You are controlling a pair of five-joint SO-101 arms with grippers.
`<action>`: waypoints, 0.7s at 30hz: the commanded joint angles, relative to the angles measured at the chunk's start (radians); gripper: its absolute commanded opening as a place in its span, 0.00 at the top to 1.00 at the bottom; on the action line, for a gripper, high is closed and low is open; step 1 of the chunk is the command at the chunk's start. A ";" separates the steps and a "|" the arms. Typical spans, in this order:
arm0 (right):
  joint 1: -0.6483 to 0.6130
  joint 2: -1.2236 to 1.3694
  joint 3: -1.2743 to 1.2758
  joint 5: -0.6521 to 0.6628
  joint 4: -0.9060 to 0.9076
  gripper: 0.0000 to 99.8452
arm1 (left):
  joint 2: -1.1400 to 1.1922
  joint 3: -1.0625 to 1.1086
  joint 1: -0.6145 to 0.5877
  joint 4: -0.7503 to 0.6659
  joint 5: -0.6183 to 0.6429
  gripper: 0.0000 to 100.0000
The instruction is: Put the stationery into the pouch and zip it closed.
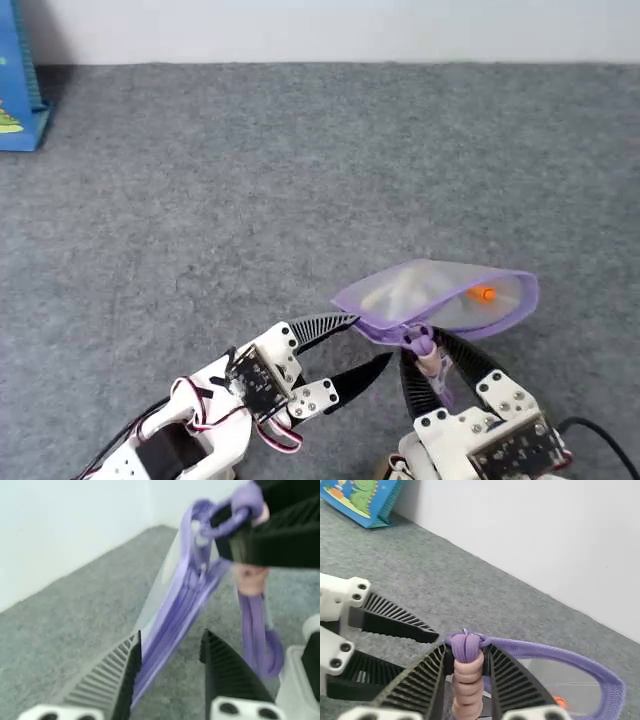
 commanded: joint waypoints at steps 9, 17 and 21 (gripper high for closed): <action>-0.019 -0.002 -0.048 -0.020 0.025 0.99 | -0.005 -0.035 0.038 -0.110 0.011 0.81; -0.021 -0.002 -0.048 -0.021 0.027 0.99 | -0.005 -0.033 0.066 -0.112 0.011 0.81; -0.028 -0.002 -0.048 -0.023 0.027 0.99 | -0.003 -0.033 0.068 -0.112 0.011 0.81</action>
